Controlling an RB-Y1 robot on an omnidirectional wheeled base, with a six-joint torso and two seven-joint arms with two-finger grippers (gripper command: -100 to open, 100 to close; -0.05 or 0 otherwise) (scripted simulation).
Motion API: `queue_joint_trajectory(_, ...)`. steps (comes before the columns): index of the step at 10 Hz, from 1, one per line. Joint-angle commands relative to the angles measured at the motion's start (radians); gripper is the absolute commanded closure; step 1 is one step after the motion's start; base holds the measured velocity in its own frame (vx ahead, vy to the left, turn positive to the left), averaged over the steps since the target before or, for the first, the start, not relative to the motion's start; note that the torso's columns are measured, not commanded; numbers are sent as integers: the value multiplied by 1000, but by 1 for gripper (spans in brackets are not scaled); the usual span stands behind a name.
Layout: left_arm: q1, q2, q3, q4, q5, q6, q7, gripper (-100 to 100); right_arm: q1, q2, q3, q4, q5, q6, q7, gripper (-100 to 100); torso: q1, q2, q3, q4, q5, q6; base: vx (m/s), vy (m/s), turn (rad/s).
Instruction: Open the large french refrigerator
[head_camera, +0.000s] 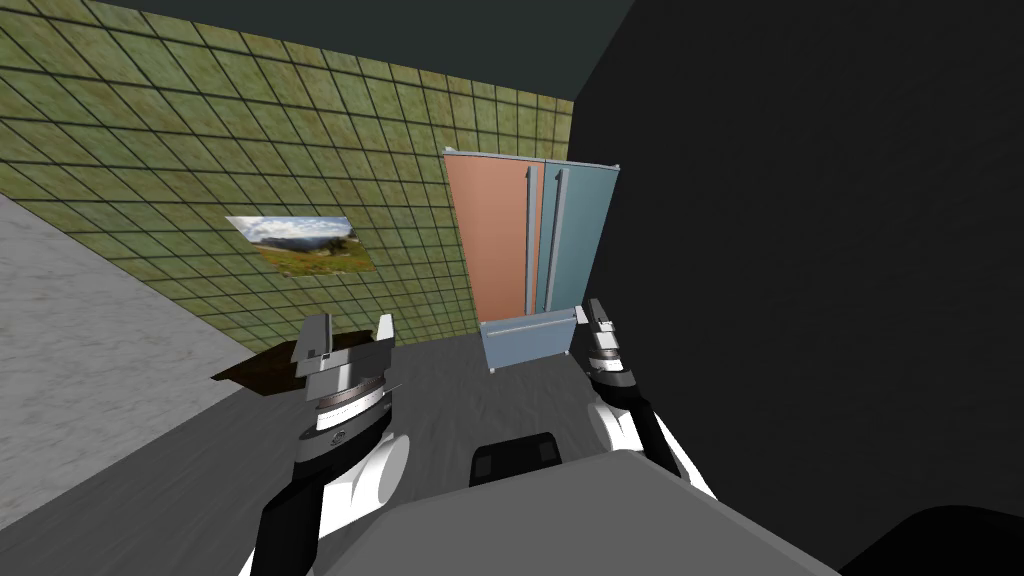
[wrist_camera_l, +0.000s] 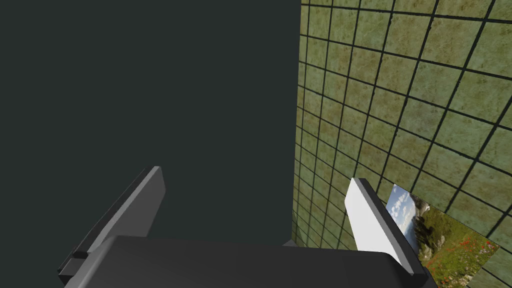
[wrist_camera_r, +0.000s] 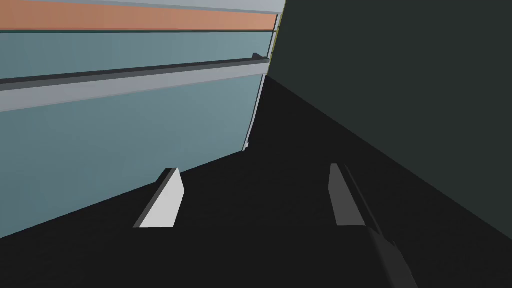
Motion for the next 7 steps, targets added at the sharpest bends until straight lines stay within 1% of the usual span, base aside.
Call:
queue_joint_trajectory(1,0,0,0,0,0,0,0,0,0,0,0,0,0,0,0,0,0,40,-82,41,0,0,0,0,0)
queue_joint_trajectory(3,0,0,0,0,0,0,0,0,0,0,0,0,0,0,0,0,0,175,-351,176,0,0,0,0,0)
queue_joint_trajectory(7,0,0,0,0,0,0,0,0,0,0,0,0,0,0,0,0,0,470,-939,470,0,0,0,0,0)
